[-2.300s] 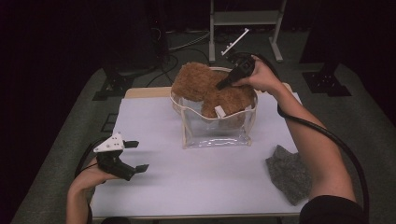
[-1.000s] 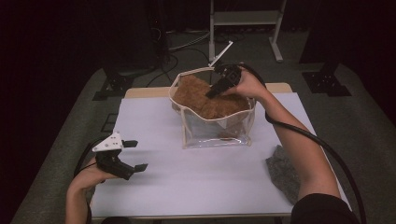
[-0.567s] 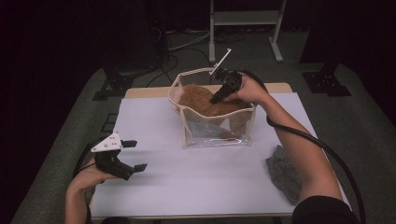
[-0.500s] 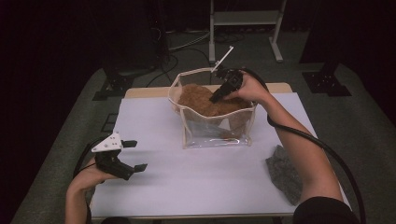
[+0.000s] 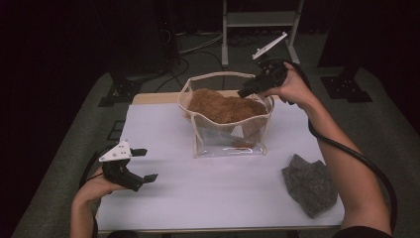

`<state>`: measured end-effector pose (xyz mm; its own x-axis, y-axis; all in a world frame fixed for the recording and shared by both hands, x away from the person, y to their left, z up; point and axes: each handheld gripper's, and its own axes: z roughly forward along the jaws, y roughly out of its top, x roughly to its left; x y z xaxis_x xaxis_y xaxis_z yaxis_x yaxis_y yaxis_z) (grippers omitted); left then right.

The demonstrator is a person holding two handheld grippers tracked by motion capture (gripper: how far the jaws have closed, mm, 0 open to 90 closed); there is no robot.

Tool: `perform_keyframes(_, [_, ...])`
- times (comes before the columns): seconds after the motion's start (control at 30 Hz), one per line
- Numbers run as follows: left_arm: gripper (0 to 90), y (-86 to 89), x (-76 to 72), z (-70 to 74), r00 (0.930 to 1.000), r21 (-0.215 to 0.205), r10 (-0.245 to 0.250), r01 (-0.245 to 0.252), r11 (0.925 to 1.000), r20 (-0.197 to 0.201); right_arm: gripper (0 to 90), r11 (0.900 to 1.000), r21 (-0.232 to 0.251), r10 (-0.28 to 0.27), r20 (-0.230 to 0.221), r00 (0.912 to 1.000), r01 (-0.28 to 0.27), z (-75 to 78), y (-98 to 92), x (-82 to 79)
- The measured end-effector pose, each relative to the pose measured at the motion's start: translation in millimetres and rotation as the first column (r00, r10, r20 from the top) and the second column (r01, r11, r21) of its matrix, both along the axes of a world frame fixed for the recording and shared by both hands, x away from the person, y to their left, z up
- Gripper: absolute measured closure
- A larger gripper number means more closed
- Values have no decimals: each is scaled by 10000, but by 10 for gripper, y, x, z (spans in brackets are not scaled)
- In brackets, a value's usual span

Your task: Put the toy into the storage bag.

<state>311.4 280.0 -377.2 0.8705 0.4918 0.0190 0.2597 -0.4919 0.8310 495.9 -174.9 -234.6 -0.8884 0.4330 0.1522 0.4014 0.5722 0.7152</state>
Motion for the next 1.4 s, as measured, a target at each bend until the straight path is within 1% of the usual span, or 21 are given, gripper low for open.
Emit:
perform_keyframes(0.17, [31, -8, -2, -14, 10000, 43, -30, 30, 10000, -24, 412, 9996, 177, -224, -8, 9997, 224, 36, -188, -120])
perform_keyframes(0.2, [31, -10, -2, -9, 10000, 65, -41, 41, 10000, -9, 407, 9996, 169, -241, 55, 9997, 240, 37, -226, -153])
perform_keyframes(0.23, [31, -10, -2, -9, 10000, 65, -41, 41, 10000, -9, 407, 9996, 169, -241, 55, 9997, 240, 37, -226, -153])
perform_keyframes(0.27, [31, -12, -6, -2, 10000, 44, -41, 41, 10000, 14, 400, 9994, 237, -246, 58, 9997, 244, 44, -295, -210])
perform_keyframes(0.47, [31, -2, -5, -12, 10000, 67, -57, 57, 10000, 12, 382, 9987, 434, -280, 118, 9995, 275, 50, -449, -356])
perform_keyframes(0.5, [31, -2, -5, -12, 10000, 67, -57, 57, 10000, 12, 382, 9987, 434, -280, 118, 9995, 275, 50, -449, -356])
perform_keyframes(0.57, [31, -1, -5, -22, 10000, 66, -60, 60, 10000, -9, 380, 9983, 495, -309, 142, 9994, 301, 48, -514, -423])
perform_keyframes(0.87, [31, -10, 4, -35, 9999, 89, -74, 75, 9999, -75, 373, 9971, 684, -358, 239, 9991, 341, 67, -675, -561])
perform_keyframes(0.97, [31, -25, 12, -51, 9998, 128, -116, 118, 9998, -130, 369, 9956, 841, -438, 221, 9988, 418, 68, -788, -630])
perform_keyframes(1.13, [31, -23, 11, -54, 9999, 108, -79, 81, 9999, -147, 364, 9934, 961, -646, 172, 9978, 627, 20, -940, -706])
perform_keyframes(1.23, [31, -21, 7, -53, 9999, 90, -42, 43, 10000, -145, 362, 9918, 1053, -742, 139, 9971, 723, -30, -1023, -758])
perform_keyframes(1.33, [31, -25, 8, -49, 9999, 168, -105, 107, 9998, -124, 358, 9897, 1155, -869, 118, 9962, 849, -88, -1108, -816])
perform_keyframes(1.37, [31, -25, 8, -49, 9999, 168, -105, 107, 9998, -124, 358, 9897, 1155, -869, 118, 9962, 849, -88, -1108, -816])
perform_keyframes(1.4, [30, -33, 10, -52, 9999, 144, -89, 91, 9999, -126, 357, 9880, 1220, -960, 70, 9954, 944, -130, -1170, -855])
